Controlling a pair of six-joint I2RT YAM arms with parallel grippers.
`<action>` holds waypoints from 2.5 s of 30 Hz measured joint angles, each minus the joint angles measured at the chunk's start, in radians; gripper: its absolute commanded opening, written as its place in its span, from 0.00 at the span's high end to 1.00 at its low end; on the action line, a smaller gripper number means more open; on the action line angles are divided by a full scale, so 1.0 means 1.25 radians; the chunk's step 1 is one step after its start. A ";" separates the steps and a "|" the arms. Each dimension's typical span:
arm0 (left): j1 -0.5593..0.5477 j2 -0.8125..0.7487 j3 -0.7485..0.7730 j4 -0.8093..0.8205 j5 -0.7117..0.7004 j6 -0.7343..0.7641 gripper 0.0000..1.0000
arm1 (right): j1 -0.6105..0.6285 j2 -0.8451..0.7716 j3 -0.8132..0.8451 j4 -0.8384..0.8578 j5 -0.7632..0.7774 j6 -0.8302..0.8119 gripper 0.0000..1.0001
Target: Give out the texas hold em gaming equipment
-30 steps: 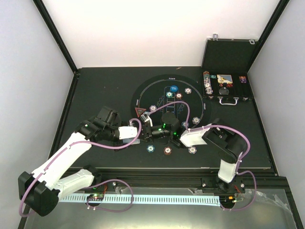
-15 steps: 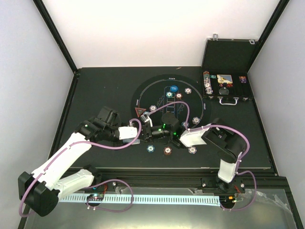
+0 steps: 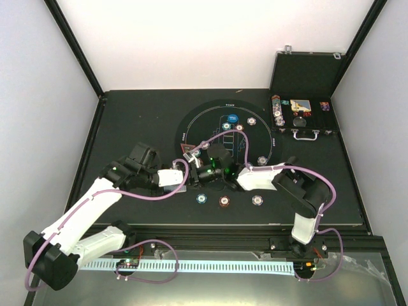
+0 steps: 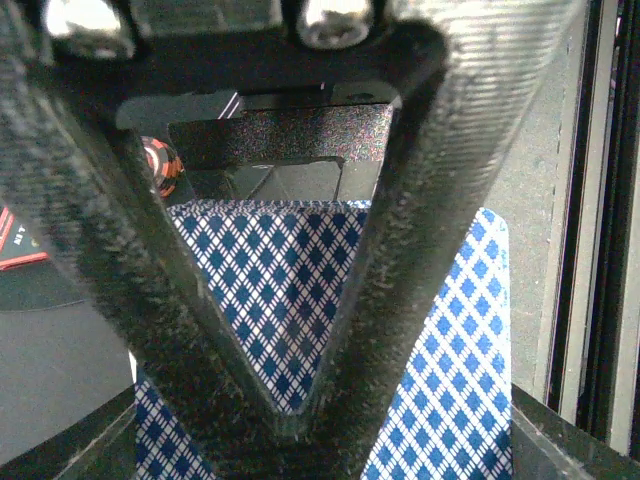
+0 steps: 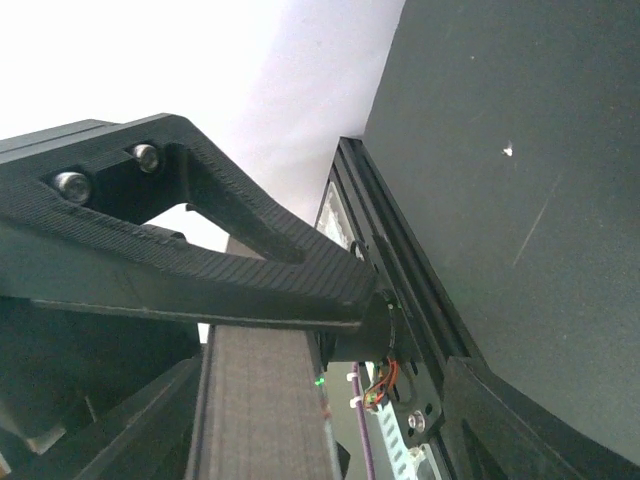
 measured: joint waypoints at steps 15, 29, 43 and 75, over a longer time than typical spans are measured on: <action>0.000 -0.008 0.000 -0.011 -0.013 -0.001 0.88 | -0.025 -0.001 0.024 -0.101 -0.037 -0.087 0.46; 0.000 -0.008 0.000 -0.010 -0.032 -0.003 0.89 | -0.070 -0.071 0.020 -0.250 -0.044 -0.187 0.53; 0.000 -0.008 -0.001 -0.007 -0.035 -0.009 0.90 | -0.073 -0.127 0.017 -0.356 -0.019 -0.226 0.55; 0.000 0.010 -0.009 0.005 -0.055 -0.009 0.91 | -0.053 -0.158 -0.035 -0.206 -0.036 -0.112 0.85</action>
